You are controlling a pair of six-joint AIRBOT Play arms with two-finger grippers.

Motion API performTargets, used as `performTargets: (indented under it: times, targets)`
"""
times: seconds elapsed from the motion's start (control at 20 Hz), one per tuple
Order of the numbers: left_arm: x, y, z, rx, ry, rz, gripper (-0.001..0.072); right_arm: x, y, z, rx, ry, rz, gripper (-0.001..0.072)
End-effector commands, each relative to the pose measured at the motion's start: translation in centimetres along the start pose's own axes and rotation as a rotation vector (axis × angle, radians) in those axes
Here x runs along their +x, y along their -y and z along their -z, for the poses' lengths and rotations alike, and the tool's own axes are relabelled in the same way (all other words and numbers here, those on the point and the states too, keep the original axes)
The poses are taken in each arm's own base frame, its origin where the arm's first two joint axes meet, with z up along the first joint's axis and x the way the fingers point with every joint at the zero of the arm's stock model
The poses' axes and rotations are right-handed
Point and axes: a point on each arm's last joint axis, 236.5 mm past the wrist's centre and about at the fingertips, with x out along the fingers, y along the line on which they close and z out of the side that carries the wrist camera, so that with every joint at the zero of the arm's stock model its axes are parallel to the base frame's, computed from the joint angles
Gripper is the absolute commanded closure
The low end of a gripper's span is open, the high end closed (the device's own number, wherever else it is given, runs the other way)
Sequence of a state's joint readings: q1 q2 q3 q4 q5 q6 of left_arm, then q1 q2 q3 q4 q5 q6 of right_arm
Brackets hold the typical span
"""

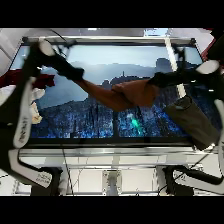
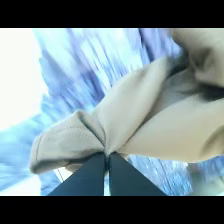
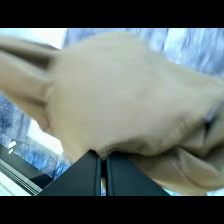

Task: Fold the shirts.

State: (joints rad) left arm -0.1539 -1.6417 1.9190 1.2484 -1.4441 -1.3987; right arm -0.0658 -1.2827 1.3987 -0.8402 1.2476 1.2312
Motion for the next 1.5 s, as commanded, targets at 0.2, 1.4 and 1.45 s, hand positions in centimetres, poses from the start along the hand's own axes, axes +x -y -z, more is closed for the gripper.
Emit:
performTargets:
  times: [0.2,1.4,1.45]
  targets:
    - [-26.2,4.3,-2.3,0.118,0.603,-0.158,0.0697,-18.0,-10.4,-2.4,-0.290,0.324,0.152,0.0685]
    - [10.1,-8.7,-2.7,-0.260,0.081,-0.024,0.0244,8.4,13.7,5.1,0.263,0.157,0.337,0.0263]
    - [8.3,-8.7,-4.1,-0.244,0.118,-0.027,0.0245,7.2,14.2,3.9,0.258,0.170,0.346,0.0263]
